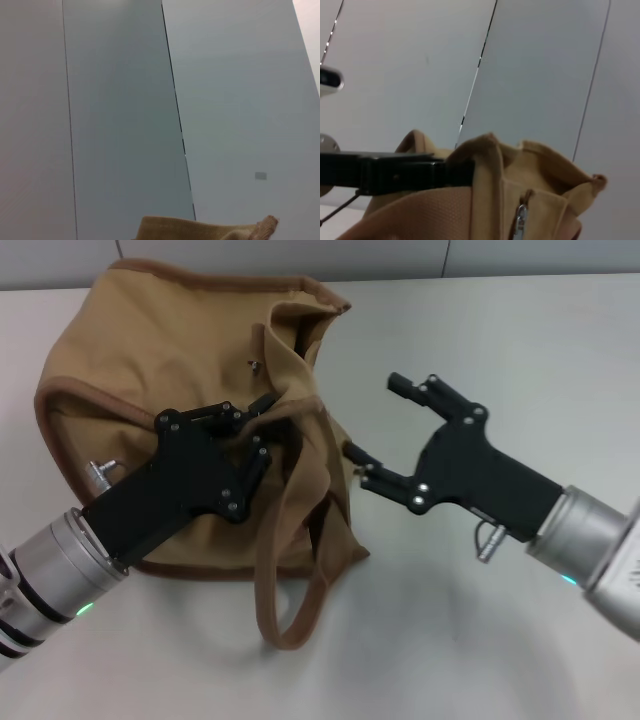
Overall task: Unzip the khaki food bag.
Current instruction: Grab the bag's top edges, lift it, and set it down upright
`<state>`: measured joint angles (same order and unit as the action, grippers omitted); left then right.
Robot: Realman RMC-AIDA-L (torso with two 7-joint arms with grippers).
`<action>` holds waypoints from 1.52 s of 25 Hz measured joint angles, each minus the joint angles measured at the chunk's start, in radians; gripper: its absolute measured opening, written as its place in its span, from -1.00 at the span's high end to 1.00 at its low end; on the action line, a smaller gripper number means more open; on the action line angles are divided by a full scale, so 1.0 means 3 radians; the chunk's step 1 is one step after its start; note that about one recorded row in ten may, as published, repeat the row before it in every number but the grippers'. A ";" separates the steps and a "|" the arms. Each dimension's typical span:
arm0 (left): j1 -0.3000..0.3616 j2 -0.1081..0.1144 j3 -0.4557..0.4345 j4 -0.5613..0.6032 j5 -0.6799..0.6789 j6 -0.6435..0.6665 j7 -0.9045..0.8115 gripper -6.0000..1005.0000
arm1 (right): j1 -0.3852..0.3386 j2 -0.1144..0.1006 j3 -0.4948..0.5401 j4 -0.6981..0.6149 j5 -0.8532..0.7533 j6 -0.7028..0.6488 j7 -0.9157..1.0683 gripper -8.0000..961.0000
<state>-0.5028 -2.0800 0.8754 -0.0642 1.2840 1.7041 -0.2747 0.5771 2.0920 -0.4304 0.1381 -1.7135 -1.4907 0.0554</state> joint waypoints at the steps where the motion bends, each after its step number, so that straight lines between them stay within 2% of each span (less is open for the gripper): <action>1: 0.0000 0.0000 0.0001 -0.0001 0.0000 0.0005 0.0000 0.80 | 0.0029 0.0000 0.0020 0.0049 0.0000 0.0035 -0.0068 -0.65; 7: 0.0006 0.0000 0.0002 -0.0007 0.0005 0.0050 0.0000 0.80 | 0.0112 0.0001 0.0132 0.0201 -0.0007 0.0144 -0.0353 -0.65; 19: 0.0000 0.0000 -0.0001 -0.0006 0.0027 0.0067 0.0001 0.80 | 0.0302 0.0001 0.0225 0.0302 -0.0021 0.0518 -0.0387 -0.65; 34: -0.0047 0.0000 -0.0028 -0.0006 0.0024 0.0042 0.0003 0.80 | 0.0331 0.0001 0.0227 0.0557 -0.0031 0.0584 -0.0814 -0.65; 38: -0.0073 0.0000 -0.0030 -0.0005 0.0016 0.0029 0.0006 0.80 | 0.0353 0.0001 0.0344 0.0678 -0.0034 0.0574 -0.0812 -0.65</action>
<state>-0.5247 -2.0800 0.8663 -0.0656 1.2889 1.7129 -0.2728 0.6829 2.0923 -0.3272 0.3415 -1.7238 -1.3184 -0.1882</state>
